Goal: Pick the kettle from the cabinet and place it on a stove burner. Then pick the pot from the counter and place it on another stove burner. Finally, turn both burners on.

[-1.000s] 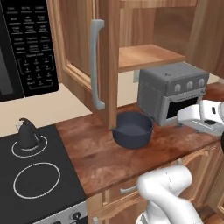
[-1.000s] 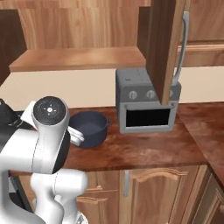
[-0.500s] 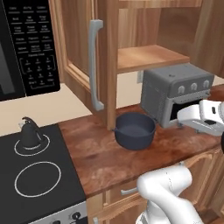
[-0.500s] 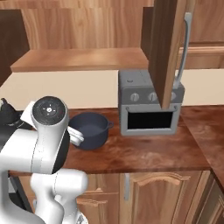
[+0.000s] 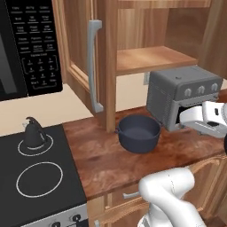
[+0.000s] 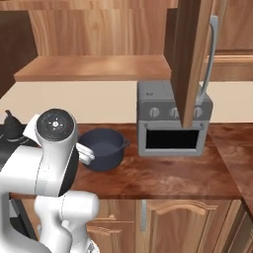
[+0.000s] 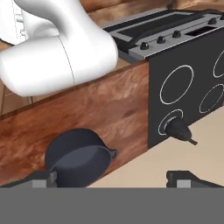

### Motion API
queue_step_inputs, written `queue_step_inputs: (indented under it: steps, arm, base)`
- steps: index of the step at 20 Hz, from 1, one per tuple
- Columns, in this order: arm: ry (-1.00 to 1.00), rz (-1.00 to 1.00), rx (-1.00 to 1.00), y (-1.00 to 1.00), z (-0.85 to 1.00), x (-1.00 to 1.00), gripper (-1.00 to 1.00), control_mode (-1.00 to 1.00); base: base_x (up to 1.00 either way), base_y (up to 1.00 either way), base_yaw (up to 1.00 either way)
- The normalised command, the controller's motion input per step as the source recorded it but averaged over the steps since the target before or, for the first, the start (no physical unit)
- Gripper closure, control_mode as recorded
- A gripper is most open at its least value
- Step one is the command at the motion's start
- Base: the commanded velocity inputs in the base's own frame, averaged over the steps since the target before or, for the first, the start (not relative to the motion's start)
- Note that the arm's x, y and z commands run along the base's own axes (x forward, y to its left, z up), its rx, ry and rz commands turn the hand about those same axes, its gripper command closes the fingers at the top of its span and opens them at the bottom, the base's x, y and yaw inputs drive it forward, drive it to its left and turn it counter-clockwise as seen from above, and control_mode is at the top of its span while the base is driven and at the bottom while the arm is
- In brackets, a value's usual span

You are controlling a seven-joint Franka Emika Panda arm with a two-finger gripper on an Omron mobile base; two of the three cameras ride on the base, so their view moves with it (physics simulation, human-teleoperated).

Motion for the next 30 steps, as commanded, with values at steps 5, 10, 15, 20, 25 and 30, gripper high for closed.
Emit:
queue_step_inputs:
  steps: [5, 10, 15, 20, 25, 30]
  arm:
    - [0.00, 0.00, 0.00, 0.00, 0.00, 0.00, -1.00, 1.00]
    - [0.00, 0.00, 0.00, 0.00, 0.00, 0.00, -1.00, 1.00]
    - [0.00, 0.00, 0.00, 0.00, 0.00, 0.01, -1.00, -1.00]
    - [0.02, 0.00, 0.00, 0.00, -0.01, 0.14, -1.00, -1.00]
    - [0.09, -0.04, 0.00, 0.00, -0.04, 0.28, -1.00, -1.00]
    - [0.08, -0.07, 0.00, -0.01, -0.09, 0.26, -1.00, -1.00]
  base:
    - [0.62, -0.08, 0.13]
    - [0.63, -0.04, 0.13]
    - [0.30, 0.00, 0.06]
    - [0.00, 0.00, 0.00]
    - [0.00, 0.00, 0.00]
    - [0.00, 0.00, 0.00]
